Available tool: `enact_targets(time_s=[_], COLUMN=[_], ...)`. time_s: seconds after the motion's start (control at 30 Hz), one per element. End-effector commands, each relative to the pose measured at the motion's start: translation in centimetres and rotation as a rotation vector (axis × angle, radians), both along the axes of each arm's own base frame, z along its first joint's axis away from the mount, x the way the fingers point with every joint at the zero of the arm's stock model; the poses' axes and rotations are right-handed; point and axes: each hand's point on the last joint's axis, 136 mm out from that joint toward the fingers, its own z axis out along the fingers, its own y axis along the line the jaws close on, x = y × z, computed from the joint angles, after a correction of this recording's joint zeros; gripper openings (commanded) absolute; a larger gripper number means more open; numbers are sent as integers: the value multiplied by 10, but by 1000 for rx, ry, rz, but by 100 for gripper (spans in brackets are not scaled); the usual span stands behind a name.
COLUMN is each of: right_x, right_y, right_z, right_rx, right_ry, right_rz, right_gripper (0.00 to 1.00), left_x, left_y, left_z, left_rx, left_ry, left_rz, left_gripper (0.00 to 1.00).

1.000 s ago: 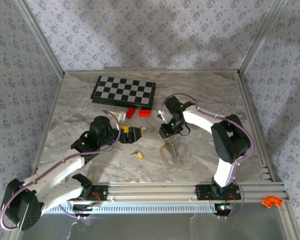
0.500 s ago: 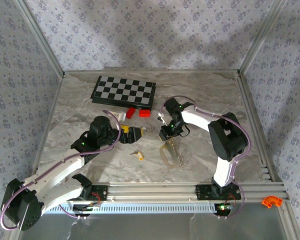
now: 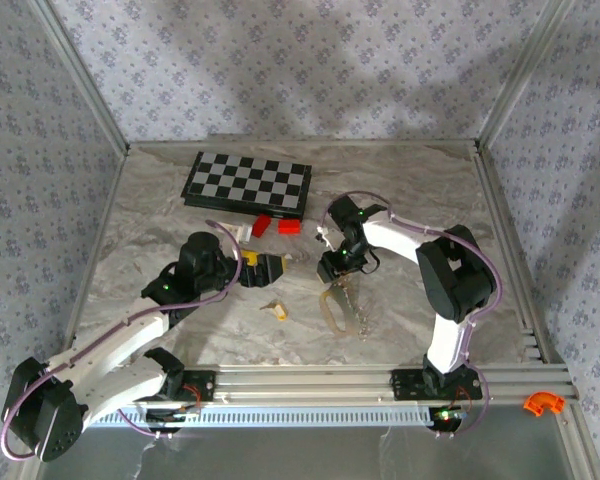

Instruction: Put the keys on the keyring

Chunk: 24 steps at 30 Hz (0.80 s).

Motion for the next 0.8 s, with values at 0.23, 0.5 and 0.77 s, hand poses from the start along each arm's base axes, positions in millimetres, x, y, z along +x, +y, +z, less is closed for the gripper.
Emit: enact_targets(time_s=[0.23,0.5,0.77], right_x=[-3,-6,-9], right_y=[-6,-7,-8], right_z=[2,-2,-5], right_rx=[-28,-39,-55], right_ry=[10,30,39], right_rz=[-3,11,26], right_gripper=[45,37,37], left_x=[-4,-5,-5], left_y=[-3,-1,-1], left_z=[14,16,16], left_rx=[-30,-35,-36], left_ry=[-52,-57,-61], left_rz=[-25,-19,-21], left_gripper=[100,100,100])
